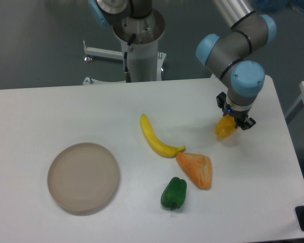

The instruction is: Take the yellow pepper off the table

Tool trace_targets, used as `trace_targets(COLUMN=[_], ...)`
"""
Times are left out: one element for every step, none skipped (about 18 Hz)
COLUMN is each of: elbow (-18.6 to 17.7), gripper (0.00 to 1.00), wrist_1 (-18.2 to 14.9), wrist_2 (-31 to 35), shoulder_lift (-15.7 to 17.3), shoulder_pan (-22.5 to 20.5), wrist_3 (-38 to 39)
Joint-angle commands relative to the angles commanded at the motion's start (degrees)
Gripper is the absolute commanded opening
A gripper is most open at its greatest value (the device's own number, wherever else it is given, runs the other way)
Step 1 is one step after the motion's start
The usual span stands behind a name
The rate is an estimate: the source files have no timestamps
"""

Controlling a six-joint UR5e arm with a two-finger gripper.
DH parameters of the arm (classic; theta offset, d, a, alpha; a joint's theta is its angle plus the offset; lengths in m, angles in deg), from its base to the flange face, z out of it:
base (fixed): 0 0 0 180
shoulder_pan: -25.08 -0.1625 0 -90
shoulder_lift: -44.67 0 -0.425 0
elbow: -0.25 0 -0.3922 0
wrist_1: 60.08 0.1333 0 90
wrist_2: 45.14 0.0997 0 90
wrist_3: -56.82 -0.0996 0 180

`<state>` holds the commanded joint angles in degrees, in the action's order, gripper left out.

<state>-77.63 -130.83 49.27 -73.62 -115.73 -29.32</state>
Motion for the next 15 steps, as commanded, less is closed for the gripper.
trace_targets(elbow=[1.76,3.34,4.49,5.54,6.16,6.52,7.13,7.57,7.66,7.66,7.66,7.66,7.66,7.66,7.75], gripper=[0.45,0.45,0.45,0.45,0.45,0.45,0.45,0.45,0.45,0.45,0.45,0.45,0.45,0.45,0.45], wrist_1=[0.0,0.09,0.18,0.26,0.44,0.44,0.53,0.53,0.53,0.53,0.53,0.62,0.62,0.62,0.62], wrist_2=[-1.23,-1.85,-2.03,-2.21,-2.3,-2.3,-2.3,-2.3,-2.3,-2.3,-2.21,-2.21,-2.12,-2.12,-2.12], shoulder_lift=[-0.79,-1.49,-2.2,-2.81,-3.17,-3.52,-3.87,-4.05,-4.31,-4.31,-4.49,-4.75,-4.84,-5.02,-5.1], shoulder_pan=[0.88,1.41,2.11,2.9,3.6,4.04,4.4,4.75,4.84,4.84,4.93,4.93,5.01,5.02,5.02], wrist_3=[0.09,0.44,1.4,2.36,3.33,3.95,4.3,4.57,4.66,4.66,4.57,4.57,4.57,4.57,4.57])
